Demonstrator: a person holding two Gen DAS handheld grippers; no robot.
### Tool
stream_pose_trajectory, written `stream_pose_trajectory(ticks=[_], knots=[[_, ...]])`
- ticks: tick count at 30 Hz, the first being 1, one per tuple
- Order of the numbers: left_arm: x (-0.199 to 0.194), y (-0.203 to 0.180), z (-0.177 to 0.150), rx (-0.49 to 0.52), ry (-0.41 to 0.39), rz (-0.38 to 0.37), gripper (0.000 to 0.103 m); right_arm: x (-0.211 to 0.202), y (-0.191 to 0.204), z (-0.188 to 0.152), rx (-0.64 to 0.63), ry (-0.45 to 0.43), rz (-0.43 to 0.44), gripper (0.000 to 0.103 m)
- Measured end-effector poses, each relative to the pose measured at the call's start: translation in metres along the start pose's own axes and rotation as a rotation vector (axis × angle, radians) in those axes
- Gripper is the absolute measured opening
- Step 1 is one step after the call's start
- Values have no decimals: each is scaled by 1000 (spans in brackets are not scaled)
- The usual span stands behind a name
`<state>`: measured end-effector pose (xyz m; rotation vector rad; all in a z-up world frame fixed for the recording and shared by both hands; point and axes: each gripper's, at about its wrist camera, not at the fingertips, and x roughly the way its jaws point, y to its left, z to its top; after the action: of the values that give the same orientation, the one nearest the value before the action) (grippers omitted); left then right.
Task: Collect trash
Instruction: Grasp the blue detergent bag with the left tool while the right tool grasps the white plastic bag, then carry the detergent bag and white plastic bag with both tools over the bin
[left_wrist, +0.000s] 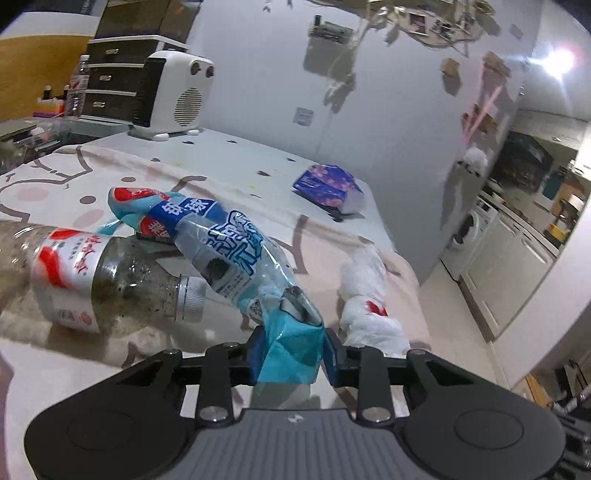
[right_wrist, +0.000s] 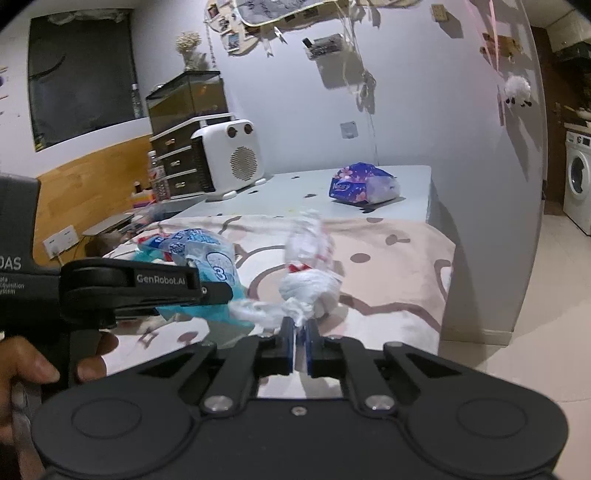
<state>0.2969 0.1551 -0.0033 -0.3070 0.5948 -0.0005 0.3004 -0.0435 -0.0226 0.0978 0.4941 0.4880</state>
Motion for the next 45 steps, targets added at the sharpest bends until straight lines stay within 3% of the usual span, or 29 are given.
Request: stream_pose_trajectory(ticks=[10, 12, 14, 16, 20, 24, 30, 32, 33, 35, 39, 40, 45], knots=[[-59, 5, -31, 152, 114, -135, 32, -76, -1, -8, -87, 17, 51, 8], [-63, 8, -40, 184, 132, -151, 32, -80, -4, -8, -57, 32, 44, 15], [-67, 13, -47, 182, 141, -161, 35, -80, -7, -7, -9, 30, 33, 31], [-68, 22, -50, 128, 134, -174, 42, -78, -9, -5, 28, 13, 15, 48], [-67, 31, -48, 18, 95, -169, 76, -57, -7, 2, 76, -3, -19, 59], [-62, 38, -45, -116, 58, -185, 83, -20, 2, 4, 64, 30, -42, 66], [-47, 47, -41, -250, 34, -105, 83, 25, 14, -12, 18, 116, -79, 66], [-44, 53, -41, -308, 27, -106, 82, 29, 17, -19, 2, 121, -93, 54], [-46, 56, -41, -325, 22, -111, 80, 28, 18, -21, 0, 115, -88, 54], [-47, 57, -40, -339, 11, -121, 63, 25, 19, -24, -7, 104, -84, 53], [-49, 52, -40, -300, 22, -121, 44, 17, 17, -23, 9, 96, -77, 51], [-49, 50, -41, -280, 30, -113, 34, 15, 16, -22, 13, 93, -75, 51], [-53, 40, -43, -191, 47, -61, 27, 2, 13, -20, 17, 76, -75, 51]])
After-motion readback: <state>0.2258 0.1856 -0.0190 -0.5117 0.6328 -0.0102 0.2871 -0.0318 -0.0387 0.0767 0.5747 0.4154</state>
